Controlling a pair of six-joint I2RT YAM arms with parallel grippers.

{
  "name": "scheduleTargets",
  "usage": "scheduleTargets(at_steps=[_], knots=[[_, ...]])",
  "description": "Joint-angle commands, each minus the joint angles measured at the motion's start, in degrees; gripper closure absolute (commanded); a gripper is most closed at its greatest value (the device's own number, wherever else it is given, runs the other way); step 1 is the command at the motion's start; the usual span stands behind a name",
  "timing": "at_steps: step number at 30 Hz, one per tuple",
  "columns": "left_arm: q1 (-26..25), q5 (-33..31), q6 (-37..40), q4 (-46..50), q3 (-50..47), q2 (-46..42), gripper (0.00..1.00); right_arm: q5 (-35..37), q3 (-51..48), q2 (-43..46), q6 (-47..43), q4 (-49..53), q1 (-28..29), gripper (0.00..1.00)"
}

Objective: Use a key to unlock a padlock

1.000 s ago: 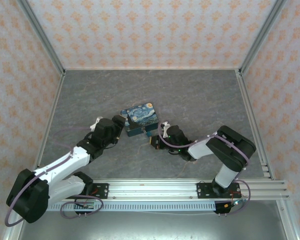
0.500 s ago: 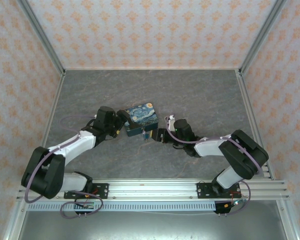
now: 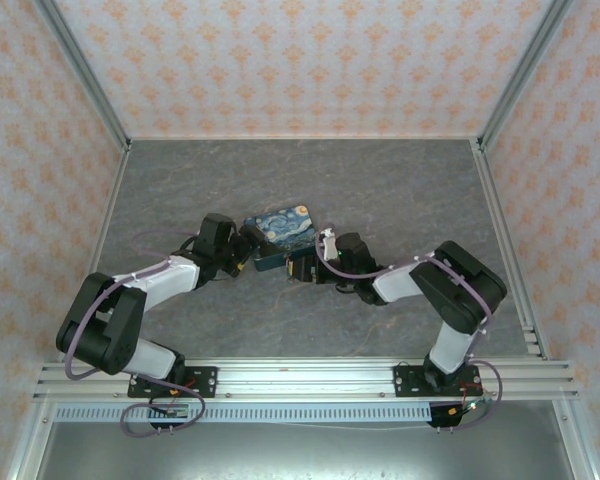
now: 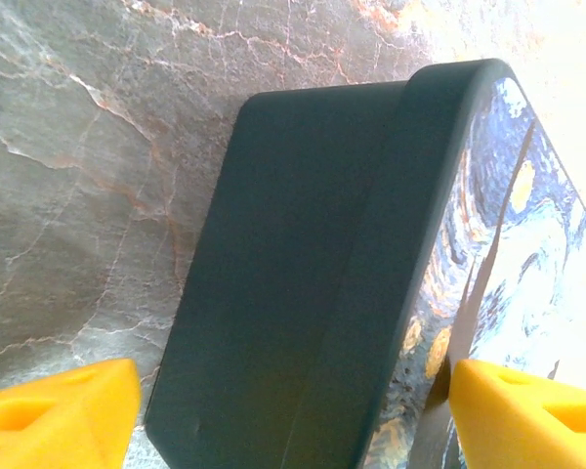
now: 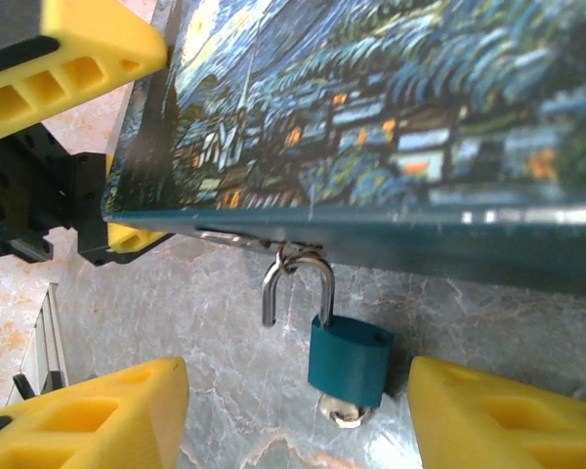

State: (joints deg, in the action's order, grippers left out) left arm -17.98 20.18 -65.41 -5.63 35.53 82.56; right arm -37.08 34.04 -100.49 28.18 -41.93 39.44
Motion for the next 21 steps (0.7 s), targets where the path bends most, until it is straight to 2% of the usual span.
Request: scheduleTargets(at_steps=[1,11,21], knots=[[0.14,0.22,1.69,1.76,-1.6,1.28,0.18,-0.88,2.04,-1.27,-1.71,-4.01,-0.07,0.39],[0.07,0.14,1.25,1.36,-2.22,1.42,0.18,-4.22,4.61,-7.36,1.0,-11.07,-0.06,0.45],[-0.04,0.17,0.97,0.98,-2.33,1.63,0.19,-6.26,2.87,-7.5,1.89,-15.66,-0.07,0.49]])
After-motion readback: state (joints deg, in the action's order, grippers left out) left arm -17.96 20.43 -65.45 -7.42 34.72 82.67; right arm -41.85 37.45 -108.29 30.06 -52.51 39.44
